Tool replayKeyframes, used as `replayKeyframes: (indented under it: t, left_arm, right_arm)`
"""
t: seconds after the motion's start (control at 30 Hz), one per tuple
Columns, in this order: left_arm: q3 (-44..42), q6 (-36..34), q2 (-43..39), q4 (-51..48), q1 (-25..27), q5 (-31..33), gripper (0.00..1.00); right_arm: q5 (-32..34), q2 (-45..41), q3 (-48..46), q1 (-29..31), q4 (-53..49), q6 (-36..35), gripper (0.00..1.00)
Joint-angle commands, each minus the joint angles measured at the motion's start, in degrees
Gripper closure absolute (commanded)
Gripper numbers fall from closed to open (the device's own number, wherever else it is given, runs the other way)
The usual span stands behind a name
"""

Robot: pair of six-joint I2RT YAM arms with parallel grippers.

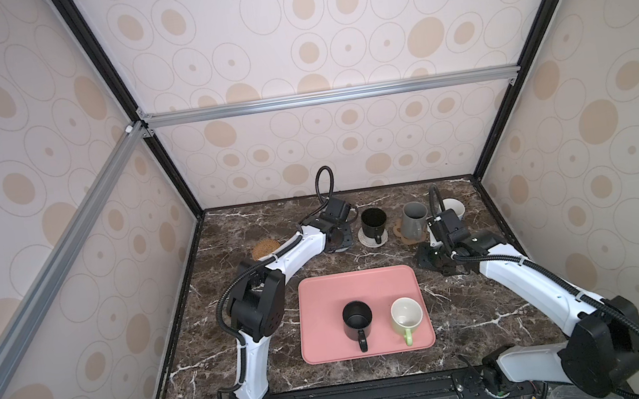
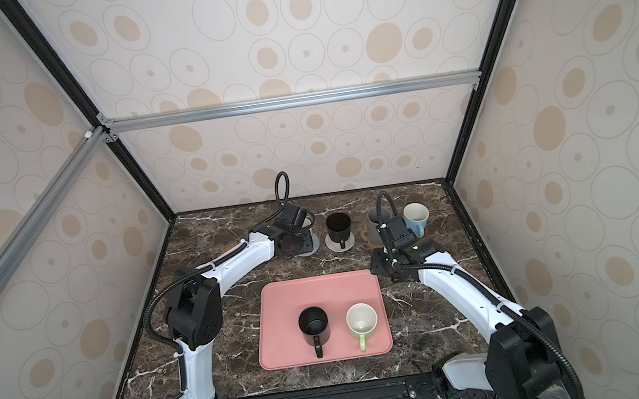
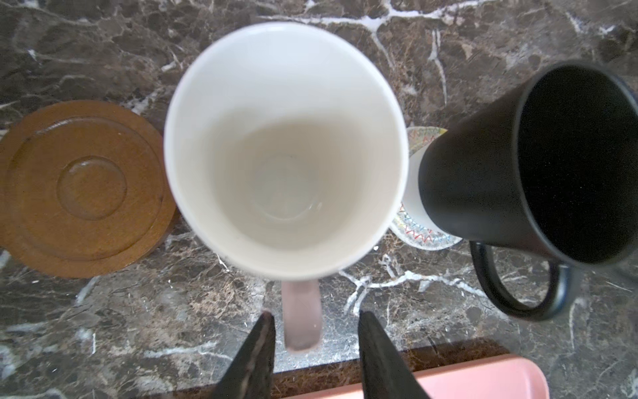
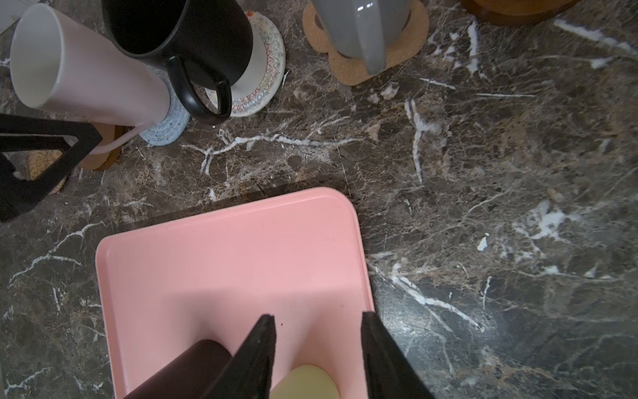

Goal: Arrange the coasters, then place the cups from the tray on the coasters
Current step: 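Lower the white mug onto the light blue knit coaster with the left gripper, then open the left gripper and raise it off the white mug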

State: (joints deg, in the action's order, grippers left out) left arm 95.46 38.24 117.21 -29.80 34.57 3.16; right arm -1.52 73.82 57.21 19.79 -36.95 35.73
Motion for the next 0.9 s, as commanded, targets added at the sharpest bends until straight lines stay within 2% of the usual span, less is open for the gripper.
replayKeyframes:
  t: [0.0,0.6,0.87]
  left_arm:
    - [-1.26,-0.71,-2.46,1.1,0.5,-0.25,0.59]
    - [-10.47,-0.97,-13.0,4.66,0.38,-0.28,0.56]
    - [-15.9,-1.06,-20.63,5.09,0.41,0.01,0.55]
  right_arm:
    - [0.62,-0.08,0.93,-0.3,-2.25,0.7,0.56]
    - [0.16,2.91,1.93,-0.27,-3.12,2.29,0.56]
    - [0.98,3.15,2.32,-0.27,-4.09,2.99,0.56]
